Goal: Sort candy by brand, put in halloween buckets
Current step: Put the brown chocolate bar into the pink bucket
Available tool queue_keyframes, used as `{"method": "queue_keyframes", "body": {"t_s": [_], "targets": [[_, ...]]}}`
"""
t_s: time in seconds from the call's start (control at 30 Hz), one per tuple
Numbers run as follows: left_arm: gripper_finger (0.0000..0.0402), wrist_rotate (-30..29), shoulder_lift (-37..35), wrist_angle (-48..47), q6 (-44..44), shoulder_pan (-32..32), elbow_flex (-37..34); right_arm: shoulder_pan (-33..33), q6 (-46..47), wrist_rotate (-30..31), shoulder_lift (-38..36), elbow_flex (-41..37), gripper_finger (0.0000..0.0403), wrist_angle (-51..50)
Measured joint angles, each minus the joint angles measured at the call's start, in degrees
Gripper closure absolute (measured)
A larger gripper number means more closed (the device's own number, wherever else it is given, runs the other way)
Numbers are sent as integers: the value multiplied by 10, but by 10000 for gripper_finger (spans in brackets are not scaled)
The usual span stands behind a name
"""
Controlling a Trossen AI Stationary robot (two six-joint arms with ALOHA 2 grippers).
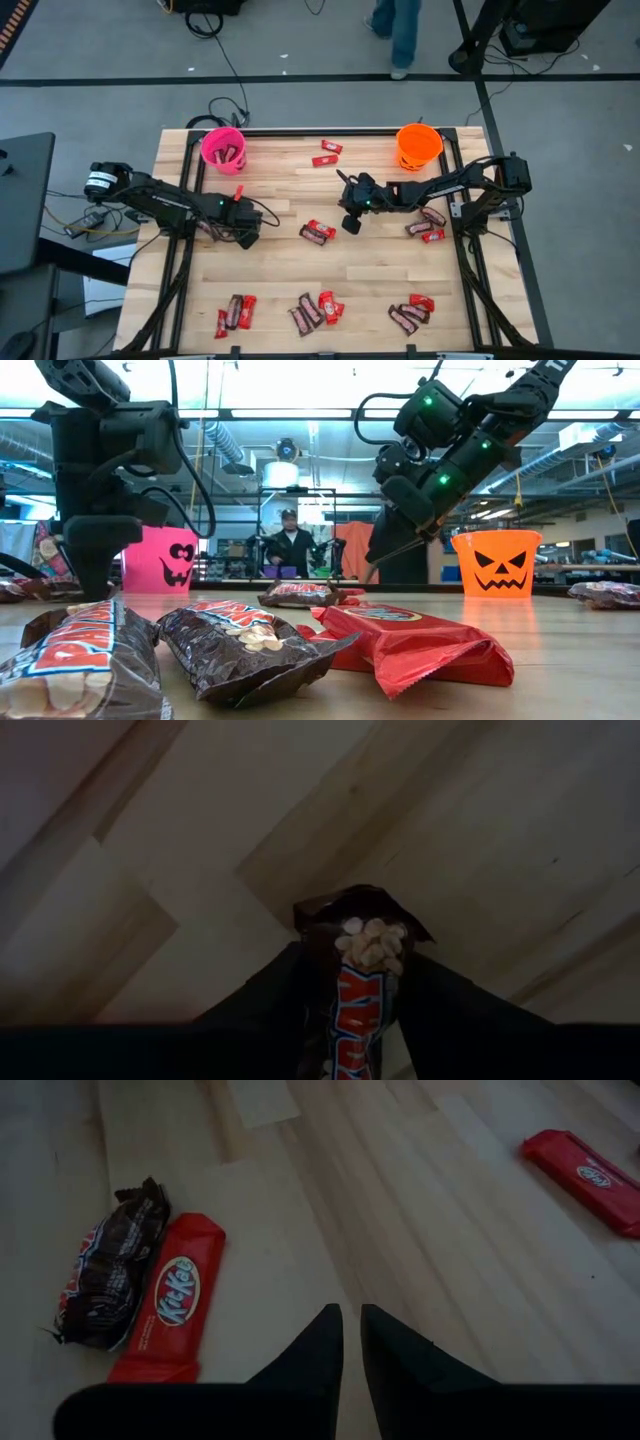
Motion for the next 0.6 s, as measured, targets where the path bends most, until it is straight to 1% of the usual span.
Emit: {"method": "queue_keyframes", "body": {"t_s": [0.13, 0.27, 0.47, 0.6], "targets": [[262, -15, -1, -19, 10, 1, 12, 0, 2, 0, 0, 0, 348, 0], [263, -37, -1, -46, 48, 18, 41, 0, 3, 1, 0, 0, 348, 0], [263, -59, -1, -94, 126, 77, 87, 2, 5, 14, 0, 0, 348, 0], [263, -64, -1, -113, 191, 118, 125, 8, 5, 14, 0, 0, 348, 0]]}}
